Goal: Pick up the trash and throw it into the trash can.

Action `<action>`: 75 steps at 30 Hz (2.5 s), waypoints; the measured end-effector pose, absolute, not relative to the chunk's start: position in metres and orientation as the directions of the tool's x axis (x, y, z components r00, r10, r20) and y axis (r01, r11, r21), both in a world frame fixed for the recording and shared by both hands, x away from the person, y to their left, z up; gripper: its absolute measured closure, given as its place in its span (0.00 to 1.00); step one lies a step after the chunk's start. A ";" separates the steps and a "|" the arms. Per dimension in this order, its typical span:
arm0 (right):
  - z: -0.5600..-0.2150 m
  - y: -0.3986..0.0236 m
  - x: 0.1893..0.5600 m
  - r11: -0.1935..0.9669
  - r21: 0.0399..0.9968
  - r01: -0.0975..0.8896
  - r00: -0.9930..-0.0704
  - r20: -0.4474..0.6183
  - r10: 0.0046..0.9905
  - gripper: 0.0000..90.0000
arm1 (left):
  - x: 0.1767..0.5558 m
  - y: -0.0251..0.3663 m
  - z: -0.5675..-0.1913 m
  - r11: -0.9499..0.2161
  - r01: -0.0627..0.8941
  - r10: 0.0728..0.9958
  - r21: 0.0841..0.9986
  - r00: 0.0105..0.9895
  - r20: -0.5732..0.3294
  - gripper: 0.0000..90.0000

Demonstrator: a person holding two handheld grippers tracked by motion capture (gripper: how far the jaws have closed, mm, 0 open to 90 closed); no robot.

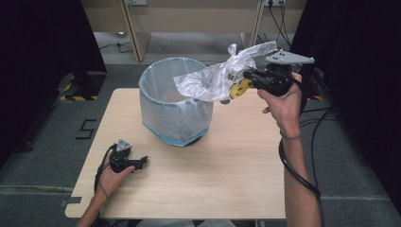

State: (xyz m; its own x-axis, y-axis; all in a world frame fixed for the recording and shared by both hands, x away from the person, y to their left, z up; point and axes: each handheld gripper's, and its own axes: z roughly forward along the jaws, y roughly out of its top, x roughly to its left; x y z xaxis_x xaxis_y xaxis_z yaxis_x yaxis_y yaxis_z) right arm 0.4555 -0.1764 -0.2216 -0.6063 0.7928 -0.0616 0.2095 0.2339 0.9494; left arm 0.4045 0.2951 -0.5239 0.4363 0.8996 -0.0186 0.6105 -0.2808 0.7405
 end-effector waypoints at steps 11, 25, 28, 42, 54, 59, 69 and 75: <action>-0.224 -0.137 0.479 0.289 0.933 0.213 -0.595 -0.110 0.796 0.96 | 0.404 0.295 -0.524 -0.280 0.610 0.900 0.741 0.436 -0.019 0.16; -0.232 -0.100 0.507 0.313 0.922 0.229 -0.578 -0.130 0.805 0.95 | 0.404 0.295 -0.524 -0.280 0.610 0.900 0.741 0.436 -0.019 0.16; -0.233 -0.093 0.510 0.319 0.919 0.231 -0.584 -0.131 0.801 0.95 | 0.404 0.295 -0.524 -0.281 0.611 0.899 0.740 0.437 -0.018 0.16; -0.242 -0.058 0.519 0.391 0.890 0.236 -0.591 -0.187 0.784 0.90 | 0.404 0.295 -0.524 -0.281 0.611 0.900 0.741 0.436 -0.019 0.16; -0.241 -0.070 0.510 0.327 0.915 0.235 -0.604 -0.126 0.787 0.65 | 0.404 0.295 -0.524 -0.280 0.610 0.900 0.741 0.436 -0.019 0.16; -0.241 -0.084 0.504 0.321 0.917 0.237 -0.599 -0.122 0.791 0.65 | 0.404 0.295 -0.524 -0.280 0.610 0.900 0.741 0.436 -0.019 0.16; -0.251 -0.117 0.494 0.296 0.920 0.255 -0.576 -0.101 0.811 0.59 | 0.404 0.295 -0.524 -0.281 0.611 0.900 0.740 0.437 -0.019 0.16; -0.263 -0.138 0.487 0.230 0.933 0.276 -0.583 -0.028 0.812 0.53 | 0.404 0.295 -0.524 -0.281 0.611 0.900 0.740 0.436 -0.018 0.16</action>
